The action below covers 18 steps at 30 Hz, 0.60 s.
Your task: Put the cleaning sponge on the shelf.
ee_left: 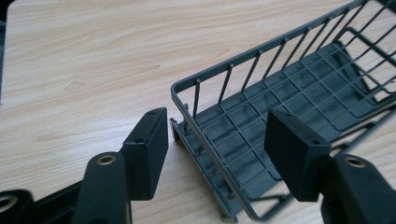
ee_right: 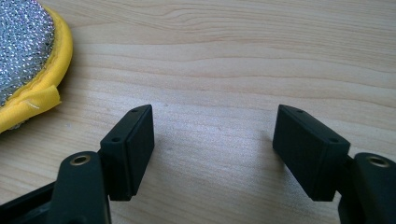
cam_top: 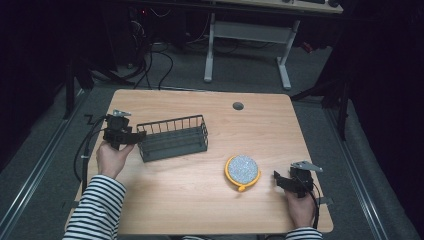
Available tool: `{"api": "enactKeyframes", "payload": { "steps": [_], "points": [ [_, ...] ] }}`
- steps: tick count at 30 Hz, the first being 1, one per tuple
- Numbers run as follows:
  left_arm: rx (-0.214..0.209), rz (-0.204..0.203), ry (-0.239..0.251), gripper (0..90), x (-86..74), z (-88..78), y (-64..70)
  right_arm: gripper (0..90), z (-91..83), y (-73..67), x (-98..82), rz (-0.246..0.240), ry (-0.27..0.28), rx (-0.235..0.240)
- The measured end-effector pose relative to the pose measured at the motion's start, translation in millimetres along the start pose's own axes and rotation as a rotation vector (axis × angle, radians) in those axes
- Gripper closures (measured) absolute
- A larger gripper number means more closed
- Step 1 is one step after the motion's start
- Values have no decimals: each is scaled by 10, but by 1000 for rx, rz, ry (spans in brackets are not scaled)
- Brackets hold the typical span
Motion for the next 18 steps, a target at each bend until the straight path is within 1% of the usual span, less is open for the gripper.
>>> {"api": "enactKeyframes", "payload": {
  "steps": [2,3,4,7,10,11,14,18],
  "points": [
    [5,-7,-5,435,5,58,-10,294,0,0,0,0,0,1],
    [5,-7,-5,443,5,58,-10,294,0,0,0,0,0,1],
    [12,-8,-16,453,-6,92,-23,294,0,-1,-1,0,0,0],
    [23,-6,-26,498,-23,136,-38,292,-1,-2,-1,-1,0,1],
    [24,-9,-24,547,-29,160,-31,291,-2,-4,-2,-9,2,5],
    [34,-5,-24,551,-32,166,-29,290,-2,-4,-2,-9,2,5],
    [38,-12,-16,576,-37,171,-22,289,-2,-6,-3,-8,2,5],
    [48,-1,-9,592,-44,162,-10,287,-3,-8,-4,-6,1,5]
  ]
}}
Point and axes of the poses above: each handheld gripper's, and its own axes: z roughly forward along the jaws, x roughly out of its top, y roughly to its right, the point moved 8 cm from there along z, roughly forward along the jaws, and after that the axes turned 2 degrees about -x, right-handed, at the moved point
